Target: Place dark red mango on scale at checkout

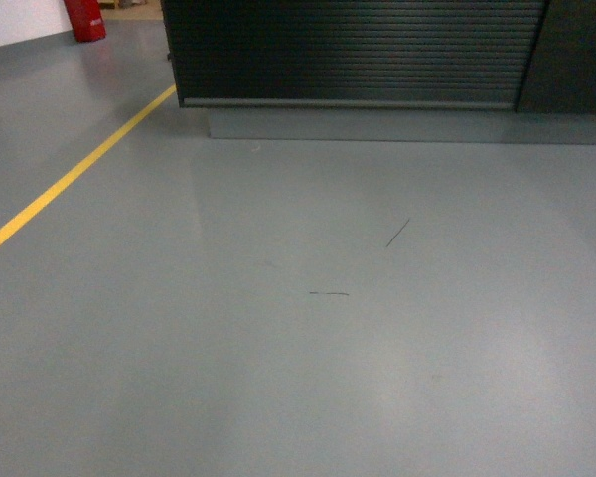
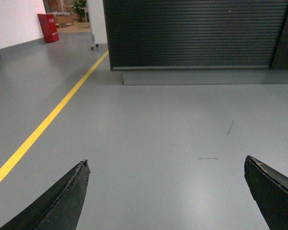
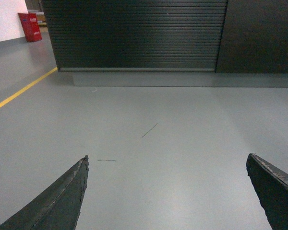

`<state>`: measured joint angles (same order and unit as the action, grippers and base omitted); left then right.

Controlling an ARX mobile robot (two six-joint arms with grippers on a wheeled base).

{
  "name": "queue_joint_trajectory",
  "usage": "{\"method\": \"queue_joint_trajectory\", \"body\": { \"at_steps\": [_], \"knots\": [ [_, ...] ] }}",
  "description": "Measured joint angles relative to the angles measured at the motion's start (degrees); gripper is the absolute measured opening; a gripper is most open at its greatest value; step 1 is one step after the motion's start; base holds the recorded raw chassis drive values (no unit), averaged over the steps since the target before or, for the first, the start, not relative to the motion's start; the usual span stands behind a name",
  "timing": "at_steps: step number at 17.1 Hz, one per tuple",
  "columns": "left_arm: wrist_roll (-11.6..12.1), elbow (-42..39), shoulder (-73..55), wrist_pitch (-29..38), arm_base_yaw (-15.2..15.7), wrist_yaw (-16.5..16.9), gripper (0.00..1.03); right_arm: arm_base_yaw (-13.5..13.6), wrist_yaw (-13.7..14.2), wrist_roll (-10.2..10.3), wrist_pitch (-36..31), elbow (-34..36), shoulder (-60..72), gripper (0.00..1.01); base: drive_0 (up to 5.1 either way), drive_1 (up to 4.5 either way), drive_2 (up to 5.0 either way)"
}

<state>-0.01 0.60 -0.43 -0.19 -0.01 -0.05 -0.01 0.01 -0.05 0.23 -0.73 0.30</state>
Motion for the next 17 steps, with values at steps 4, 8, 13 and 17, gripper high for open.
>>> {"method": "queue_joint_trajectory", "body": {
  "at_steps": [4,8,13,17],
  "knots": [
    [0.00,0.00,0.00,0.00,0.00,0.02,0.98,0.00,0.00,0.00,0.00,0.00,0.00,0.98,0.0,1.66,-1.7],
    [0.00,0.00,0.00,0.00,0.00,0.02,0.98,0.00,0.00,0.00,0.00,0.00,0.00,0.98,0.0,1.70,-1.7],
    [0.00,0.00,0.00,0.00,0.00,0.02,0.98,0.00,0.00,0.00,0.00,0.00,0.00,0.98,0.0,1.72,-1.7],
    [0.00,0.00,0.00,0.00,0.00,0.02,0.98,0.00,0.00,0.00,0.00,0.00,0.00,0.98,-0.1,1.94,-2.1]
  ]
}}
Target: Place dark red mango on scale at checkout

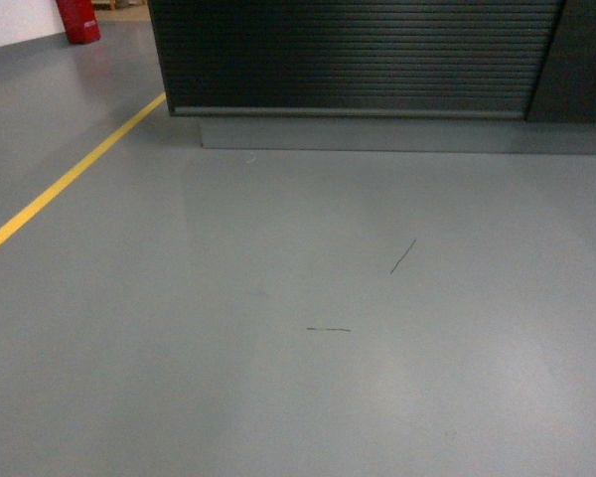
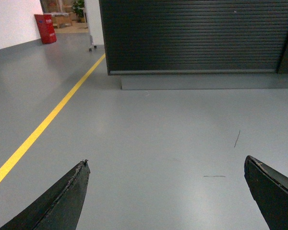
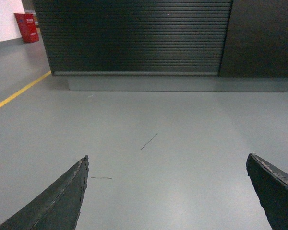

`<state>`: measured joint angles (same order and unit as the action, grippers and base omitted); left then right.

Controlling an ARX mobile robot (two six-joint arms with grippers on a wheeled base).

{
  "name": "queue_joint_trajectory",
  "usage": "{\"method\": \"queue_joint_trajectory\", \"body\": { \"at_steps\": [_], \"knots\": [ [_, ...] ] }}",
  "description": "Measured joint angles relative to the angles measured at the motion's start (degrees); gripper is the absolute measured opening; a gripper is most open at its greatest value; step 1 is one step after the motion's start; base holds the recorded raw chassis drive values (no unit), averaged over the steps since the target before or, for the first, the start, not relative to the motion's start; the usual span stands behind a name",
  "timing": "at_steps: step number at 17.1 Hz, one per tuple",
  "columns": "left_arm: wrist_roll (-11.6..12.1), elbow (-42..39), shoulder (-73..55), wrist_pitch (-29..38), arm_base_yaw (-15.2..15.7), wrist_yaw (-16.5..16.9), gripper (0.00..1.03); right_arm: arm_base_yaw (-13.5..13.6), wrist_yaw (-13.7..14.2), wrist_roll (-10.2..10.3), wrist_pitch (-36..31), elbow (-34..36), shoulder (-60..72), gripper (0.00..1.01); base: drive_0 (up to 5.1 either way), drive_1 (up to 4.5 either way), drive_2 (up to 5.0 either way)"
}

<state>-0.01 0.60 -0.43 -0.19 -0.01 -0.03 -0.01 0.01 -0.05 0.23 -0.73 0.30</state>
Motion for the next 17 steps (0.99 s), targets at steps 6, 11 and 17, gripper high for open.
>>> {"method": "queue_joint_trajectory", "body": {
  "at_steps": [6,11,17],
  "knots": [
    [0.00,0.00,0.00,0.00,0.00,0.00,0.98,0.00,0.00,0.00,0.00,0.00,0.00,0.98,0.0,2.50,-2.5],
    [0.00,0.00,0.00,-0.02,0.00,-0.02,0.98,0.00,0.00,0.00,-0.02,0.00,0.00,0.98,-0.1,2.82,-2.9],
    [0.00,0.00,0.00,-0.02,0.00,0.00,0.98,0.00,0.00,0.00,0.13,0.00,0.00,0.98,0.0,3.73,-3.7]
  ]
}}
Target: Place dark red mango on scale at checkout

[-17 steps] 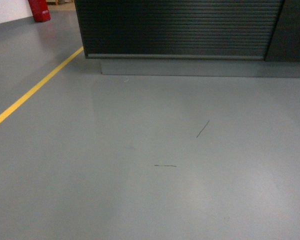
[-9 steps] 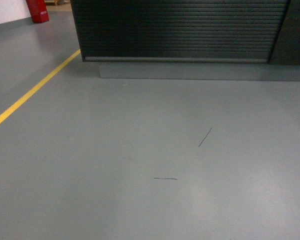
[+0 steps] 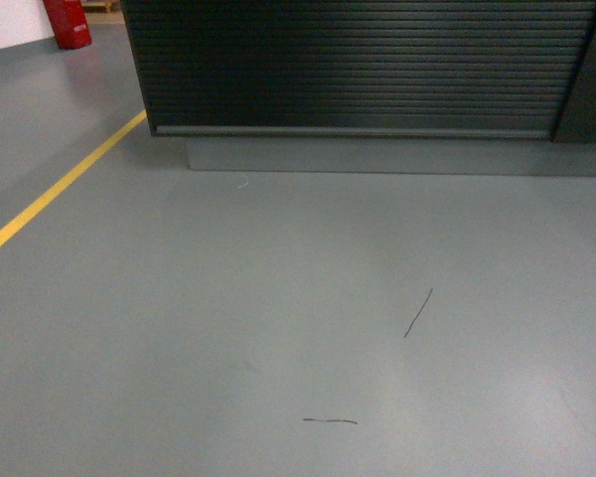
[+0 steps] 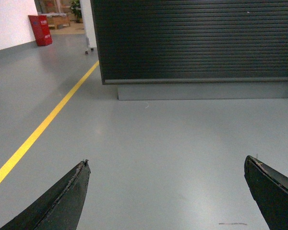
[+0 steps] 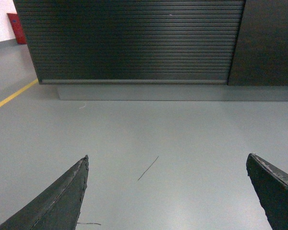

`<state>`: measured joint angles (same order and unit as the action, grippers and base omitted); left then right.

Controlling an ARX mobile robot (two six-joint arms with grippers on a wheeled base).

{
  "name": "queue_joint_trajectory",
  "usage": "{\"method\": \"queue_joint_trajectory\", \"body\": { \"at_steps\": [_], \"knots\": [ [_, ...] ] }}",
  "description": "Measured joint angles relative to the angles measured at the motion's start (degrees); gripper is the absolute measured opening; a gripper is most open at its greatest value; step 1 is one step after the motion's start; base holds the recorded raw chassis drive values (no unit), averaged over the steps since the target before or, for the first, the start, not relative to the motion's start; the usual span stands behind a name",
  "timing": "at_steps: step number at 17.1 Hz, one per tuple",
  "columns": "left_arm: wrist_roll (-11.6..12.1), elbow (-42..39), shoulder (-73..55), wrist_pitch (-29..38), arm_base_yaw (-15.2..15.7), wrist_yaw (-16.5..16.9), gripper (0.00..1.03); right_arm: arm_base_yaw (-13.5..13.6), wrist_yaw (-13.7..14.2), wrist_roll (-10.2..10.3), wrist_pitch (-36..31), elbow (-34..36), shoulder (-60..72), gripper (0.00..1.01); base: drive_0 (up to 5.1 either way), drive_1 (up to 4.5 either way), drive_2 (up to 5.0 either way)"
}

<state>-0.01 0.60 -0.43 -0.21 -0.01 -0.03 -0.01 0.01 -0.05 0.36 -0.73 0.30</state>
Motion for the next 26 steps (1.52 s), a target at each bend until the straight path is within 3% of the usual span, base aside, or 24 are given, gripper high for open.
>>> {"method": "queue_joint_trajectory", "body": {
  "at_steps": [26],
  "knots": [
    [0.00,0.00,0.00,-0.11,0.00,0.00,0.98,0.00,0.02,0.00,-0.04,0.00,0.00,0.98,-0.1,3.62,-3.8]
  ]
}}
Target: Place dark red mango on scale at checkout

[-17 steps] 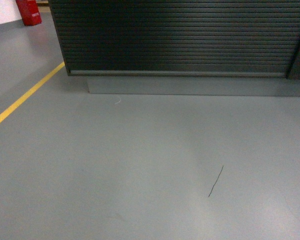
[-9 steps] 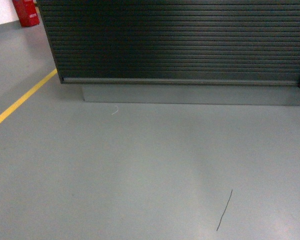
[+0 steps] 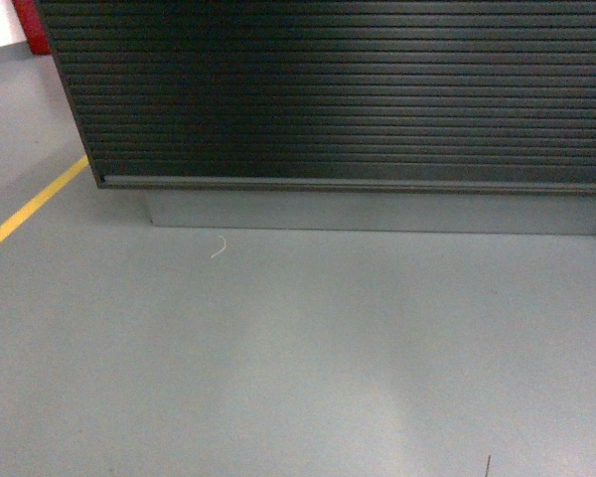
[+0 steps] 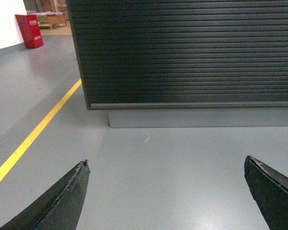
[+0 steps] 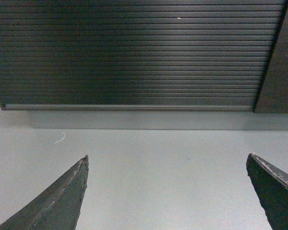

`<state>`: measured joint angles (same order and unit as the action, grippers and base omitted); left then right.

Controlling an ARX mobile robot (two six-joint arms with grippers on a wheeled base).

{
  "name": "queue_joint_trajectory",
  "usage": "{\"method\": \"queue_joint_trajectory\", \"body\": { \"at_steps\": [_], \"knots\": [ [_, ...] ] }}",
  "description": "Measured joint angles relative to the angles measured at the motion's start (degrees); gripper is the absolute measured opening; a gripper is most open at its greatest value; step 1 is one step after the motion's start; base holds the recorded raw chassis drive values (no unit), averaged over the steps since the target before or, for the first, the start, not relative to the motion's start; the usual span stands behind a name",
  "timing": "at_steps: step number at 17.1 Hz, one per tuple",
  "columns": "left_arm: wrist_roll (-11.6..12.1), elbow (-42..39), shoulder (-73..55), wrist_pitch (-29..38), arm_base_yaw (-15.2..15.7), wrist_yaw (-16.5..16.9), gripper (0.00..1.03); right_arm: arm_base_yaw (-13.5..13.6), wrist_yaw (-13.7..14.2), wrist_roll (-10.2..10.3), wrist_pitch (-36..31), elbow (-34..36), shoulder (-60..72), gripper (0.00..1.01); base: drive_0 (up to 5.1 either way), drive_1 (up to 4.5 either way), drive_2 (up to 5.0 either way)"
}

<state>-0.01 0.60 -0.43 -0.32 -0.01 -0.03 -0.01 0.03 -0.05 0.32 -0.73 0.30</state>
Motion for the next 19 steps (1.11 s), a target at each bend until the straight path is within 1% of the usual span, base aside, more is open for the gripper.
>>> {"method": "queue_joint_trajectory", "body": {
  "at_steps": [19],
  "knots": [
    [0.00,0.00,0.00,0.13,0.00,0.00,0.98,0.00,0.00,0.00,-0.04,0.00,0.00,0.98,0.0,2.42,-2.5]
  ]
}}
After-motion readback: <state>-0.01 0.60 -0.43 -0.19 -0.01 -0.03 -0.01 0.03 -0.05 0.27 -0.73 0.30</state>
